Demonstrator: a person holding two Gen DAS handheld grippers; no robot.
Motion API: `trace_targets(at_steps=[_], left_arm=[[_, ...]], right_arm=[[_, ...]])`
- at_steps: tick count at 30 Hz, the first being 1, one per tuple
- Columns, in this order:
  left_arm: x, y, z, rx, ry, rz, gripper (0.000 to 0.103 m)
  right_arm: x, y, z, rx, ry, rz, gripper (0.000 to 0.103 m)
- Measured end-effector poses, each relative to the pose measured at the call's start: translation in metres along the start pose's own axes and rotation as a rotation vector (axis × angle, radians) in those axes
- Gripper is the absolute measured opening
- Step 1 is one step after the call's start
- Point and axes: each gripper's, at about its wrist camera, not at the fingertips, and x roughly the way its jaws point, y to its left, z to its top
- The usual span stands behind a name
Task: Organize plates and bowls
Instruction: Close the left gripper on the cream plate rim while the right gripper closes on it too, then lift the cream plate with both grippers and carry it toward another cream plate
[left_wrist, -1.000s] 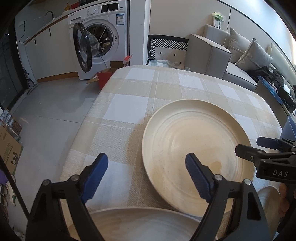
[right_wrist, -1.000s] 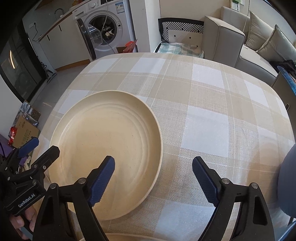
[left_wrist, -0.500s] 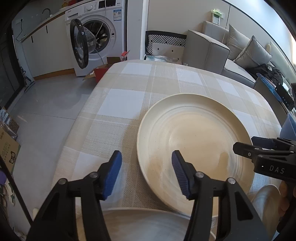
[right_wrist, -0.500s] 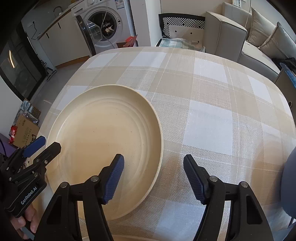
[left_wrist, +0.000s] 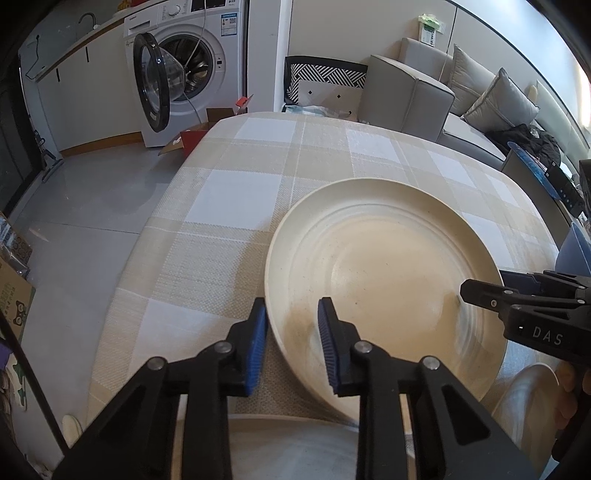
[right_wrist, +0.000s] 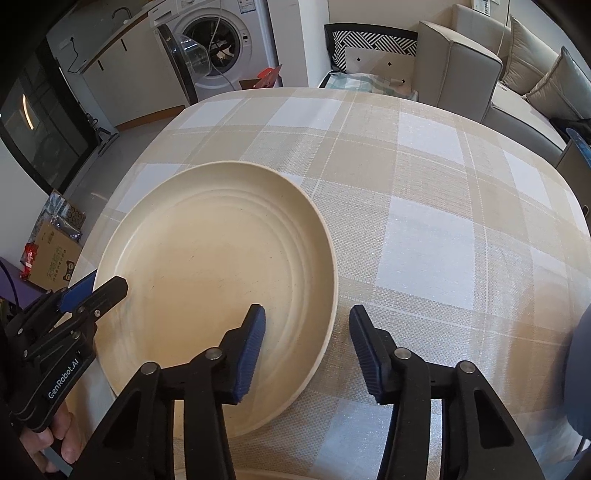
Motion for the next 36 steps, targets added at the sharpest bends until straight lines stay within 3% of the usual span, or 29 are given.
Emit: trace_targets(at_steps=[4, 16, 36], left_arm=[[-0.001, 0.002, -0.001, -0.006, -0.001, 0.003, 0.020], [-0.001, 0.004, 0.000, 0.000, 0.000, 0.012, 0.015], [-0.008, 0.000, -0.001, 0.005, -0.030, 0.018, 0.013]], right_arm=[[0.001, 0.003, -0.001, -0.020, 0.004, -0.002, 0.032], [0.002, 0.001, -0.001, -0.001, 0.006, -0.002, 0.024], [-0.009, -0.001, -0.003, -0.009, -0.038, -0.021, 0.020]])
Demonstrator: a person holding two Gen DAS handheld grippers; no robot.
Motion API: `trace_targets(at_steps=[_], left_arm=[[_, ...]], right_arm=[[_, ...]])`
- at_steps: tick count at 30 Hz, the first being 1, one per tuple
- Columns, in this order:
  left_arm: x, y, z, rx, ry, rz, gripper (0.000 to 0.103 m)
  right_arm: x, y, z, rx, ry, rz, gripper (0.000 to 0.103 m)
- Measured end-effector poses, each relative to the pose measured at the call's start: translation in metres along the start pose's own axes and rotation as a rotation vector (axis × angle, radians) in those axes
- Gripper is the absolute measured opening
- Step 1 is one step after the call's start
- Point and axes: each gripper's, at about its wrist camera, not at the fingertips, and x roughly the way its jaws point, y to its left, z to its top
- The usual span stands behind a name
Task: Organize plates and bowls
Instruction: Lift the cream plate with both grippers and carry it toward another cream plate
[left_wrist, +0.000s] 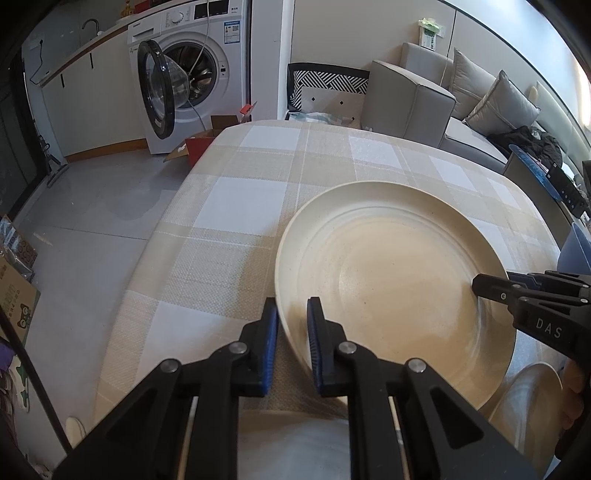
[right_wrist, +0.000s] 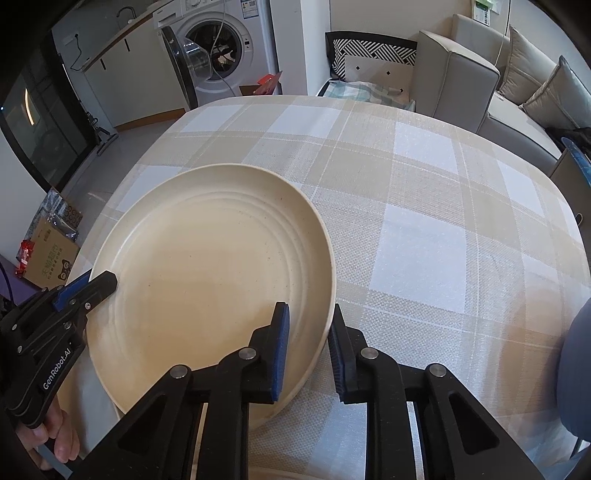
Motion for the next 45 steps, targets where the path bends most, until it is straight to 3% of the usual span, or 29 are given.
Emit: trace_targets(at_steps=[23, 45], left_arm=[[-0.057, -0.003, 0.007, 0.000, -0.118, 0.015, 0.013], [-0.120, -0.007, -0.012, 0.021, -0.184, 0.028, 0.013]], right_arm=[[-0.057, 0.010, -0.002, -0.003, -0.112, 0.018, 0.020], [-0.118, 0.024, -0.035, -0.006, -0.179, 0.026, 0.020]])
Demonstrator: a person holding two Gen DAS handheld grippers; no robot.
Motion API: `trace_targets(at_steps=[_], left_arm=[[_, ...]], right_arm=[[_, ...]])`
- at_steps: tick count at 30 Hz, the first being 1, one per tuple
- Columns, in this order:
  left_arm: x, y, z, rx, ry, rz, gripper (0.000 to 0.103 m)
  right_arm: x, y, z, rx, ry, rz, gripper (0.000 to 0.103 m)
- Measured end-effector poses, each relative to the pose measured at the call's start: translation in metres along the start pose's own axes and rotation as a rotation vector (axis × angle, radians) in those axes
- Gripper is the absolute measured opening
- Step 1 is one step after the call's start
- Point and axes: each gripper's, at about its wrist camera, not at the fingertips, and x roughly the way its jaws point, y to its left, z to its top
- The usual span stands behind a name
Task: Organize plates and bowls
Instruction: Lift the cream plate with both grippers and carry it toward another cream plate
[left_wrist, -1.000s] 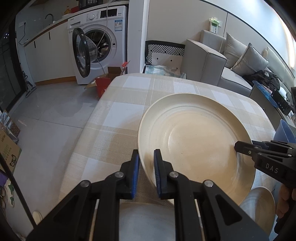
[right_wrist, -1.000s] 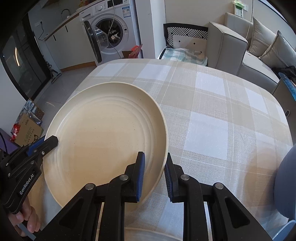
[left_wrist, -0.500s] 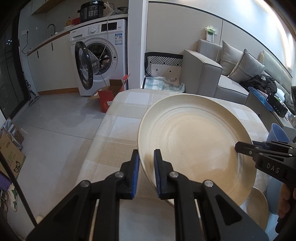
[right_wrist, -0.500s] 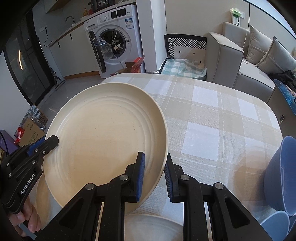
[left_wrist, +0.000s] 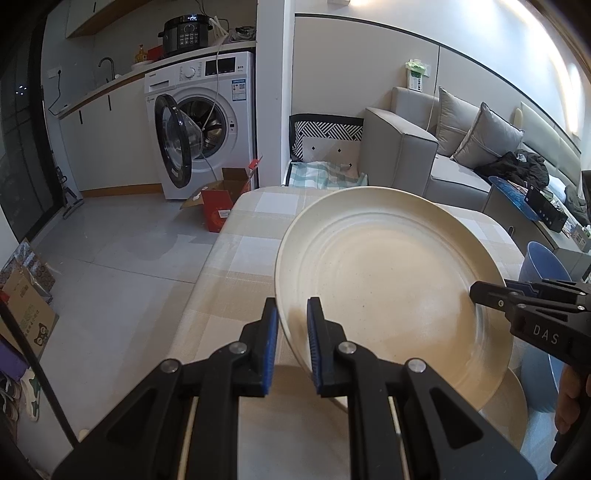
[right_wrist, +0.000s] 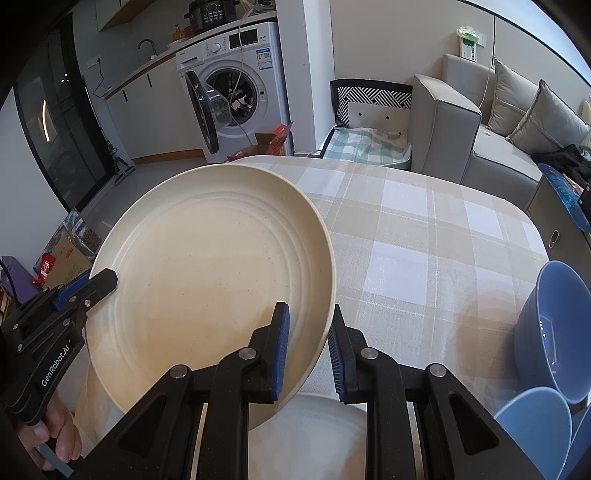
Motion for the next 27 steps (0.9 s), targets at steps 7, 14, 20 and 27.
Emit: trace_targets(at_steps=[7, 14, 20, 27], left_arm=[[-0.021, -0.001, -0.014, 0.005, 0.000, 0.011, 0.013], [-0.037, 0.000, -0.030, 0.004, -0.001, 0.020, 0.013], [-0.047, -0.002, -0.042, 0.007, 0.004, 0.025, 0.013], [-0.055, -0.003, -0.059, 0.009, 0.017, 0.020, 0.013]], right_arm=[[-0.018, 0.009, -0.019, -0.012, -0.003, 0.001, 0.020], [-0.034, 0.017, -0.039, -0.020, -0.008, 0.005, 0.020], [-0.045, 0.022, -0.060, -0.024, -0.017, 0.008, 0.020], [-0.051, 0.023, -0.079, -0.026, -0.017, -0.001, 0.020]])
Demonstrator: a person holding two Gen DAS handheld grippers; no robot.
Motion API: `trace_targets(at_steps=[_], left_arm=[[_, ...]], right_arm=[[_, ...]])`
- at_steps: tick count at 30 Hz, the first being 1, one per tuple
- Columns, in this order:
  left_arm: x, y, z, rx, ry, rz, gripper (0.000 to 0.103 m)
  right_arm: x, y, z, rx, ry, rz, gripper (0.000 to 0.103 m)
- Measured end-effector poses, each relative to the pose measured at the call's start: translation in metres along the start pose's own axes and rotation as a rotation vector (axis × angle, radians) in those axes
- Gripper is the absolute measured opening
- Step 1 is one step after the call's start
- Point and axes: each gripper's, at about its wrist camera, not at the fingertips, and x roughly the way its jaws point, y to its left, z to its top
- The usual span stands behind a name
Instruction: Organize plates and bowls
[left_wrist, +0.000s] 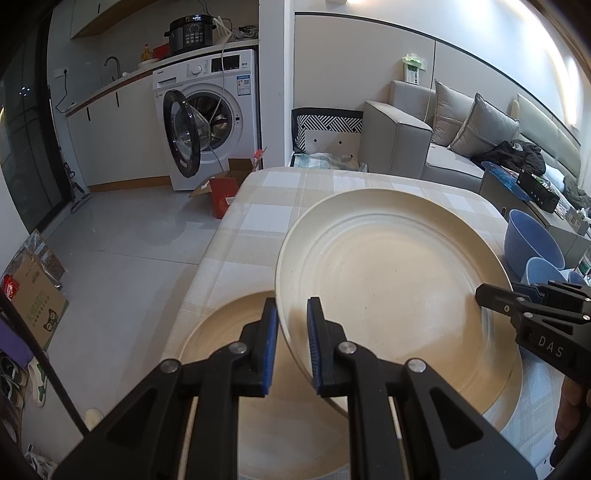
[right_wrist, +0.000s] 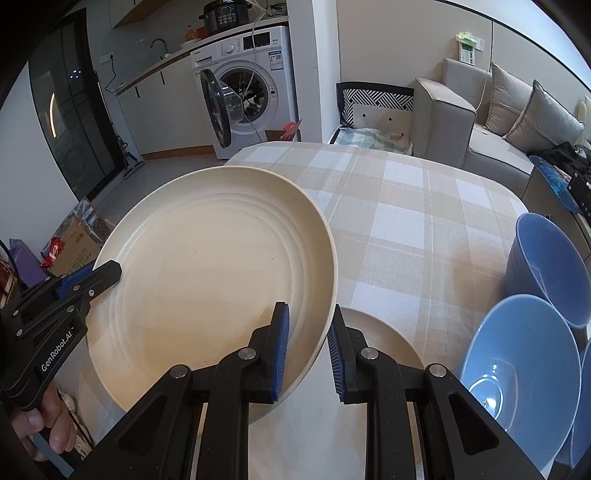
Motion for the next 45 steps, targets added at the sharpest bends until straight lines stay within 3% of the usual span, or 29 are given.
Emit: trace_targets(at_steps=[22, 45], left_arm=[[-0.014, 0.002, -0.049, 0.015, 0.046, 0.040, 0.013], [-0.007, -0.023, -0.064, 0.075, 0.080, -0.014, 0.013]], right_arm=[[0.001, 0.013, -0.050, -0.020, 0.015, 0.013, 0.020], [-0.002, -0.014, -0.085, 0.052, 0.024, -0.044, 0.020]])
